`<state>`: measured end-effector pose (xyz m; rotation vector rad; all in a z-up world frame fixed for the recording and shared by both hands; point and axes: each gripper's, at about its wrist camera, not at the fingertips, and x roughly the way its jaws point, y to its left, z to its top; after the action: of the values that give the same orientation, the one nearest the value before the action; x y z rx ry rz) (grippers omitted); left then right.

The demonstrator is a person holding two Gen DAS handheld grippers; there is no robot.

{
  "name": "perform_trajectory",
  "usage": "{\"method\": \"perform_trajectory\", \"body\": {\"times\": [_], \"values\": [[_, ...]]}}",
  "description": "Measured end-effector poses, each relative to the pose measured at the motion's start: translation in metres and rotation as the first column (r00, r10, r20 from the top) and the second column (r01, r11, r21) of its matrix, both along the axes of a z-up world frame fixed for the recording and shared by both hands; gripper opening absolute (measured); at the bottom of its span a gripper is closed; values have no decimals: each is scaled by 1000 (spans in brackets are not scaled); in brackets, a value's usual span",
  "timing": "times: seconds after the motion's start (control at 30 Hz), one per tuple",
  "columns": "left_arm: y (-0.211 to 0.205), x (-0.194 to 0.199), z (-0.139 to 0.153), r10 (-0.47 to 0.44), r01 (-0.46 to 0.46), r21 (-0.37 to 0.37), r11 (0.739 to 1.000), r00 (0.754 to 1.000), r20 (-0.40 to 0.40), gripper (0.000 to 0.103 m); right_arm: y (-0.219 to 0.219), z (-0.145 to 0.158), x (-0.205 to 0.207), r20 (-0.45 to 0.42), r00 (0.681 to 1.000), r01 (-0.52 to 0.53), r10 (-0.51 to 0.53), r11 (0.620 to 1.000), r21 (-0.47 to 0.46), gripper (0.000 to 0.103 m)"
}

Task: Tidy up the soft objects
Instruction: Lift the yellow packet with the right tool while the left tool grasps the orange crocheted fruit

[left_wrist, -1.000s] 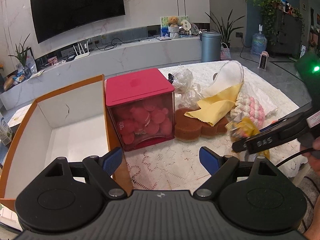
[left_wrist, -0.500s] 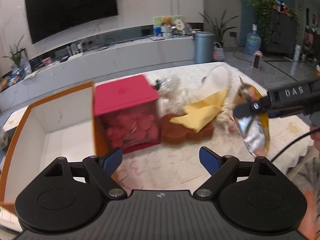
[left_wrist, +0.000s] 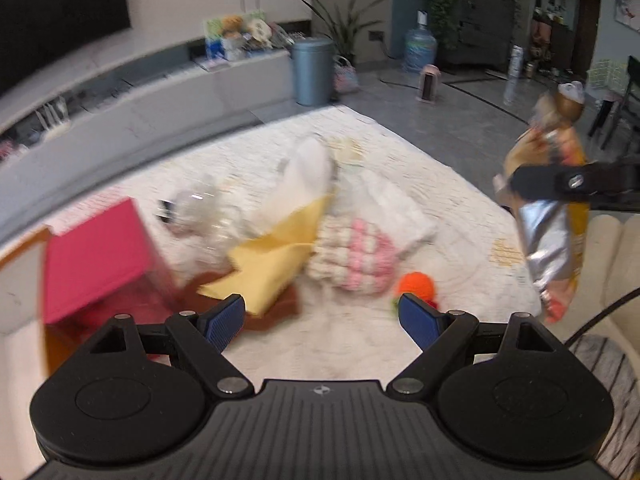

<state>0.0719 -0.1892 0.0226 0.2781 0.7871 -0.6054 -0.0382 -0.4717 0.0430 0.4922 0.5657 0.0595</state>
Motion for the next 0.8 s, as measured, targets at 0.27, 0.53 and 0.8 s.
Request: {"method": "perform_trajectory", "body": {"times": [0.27,0.53,0.8], "values": [[-36,16,-33,-88,85,-47,995,993,-75,101,-43,-20,-16,-32,987,162,-160,985,67,50],[-71,31,-62,-147,140,-58,988,978,-146,101,-54,-68,11,-180,972,172,-149,977,122,49],[-106,39,-98,-154,162,30,986,969,-193,90,-68,-73,4,-151,977,177,-154,972,154,49]]}}
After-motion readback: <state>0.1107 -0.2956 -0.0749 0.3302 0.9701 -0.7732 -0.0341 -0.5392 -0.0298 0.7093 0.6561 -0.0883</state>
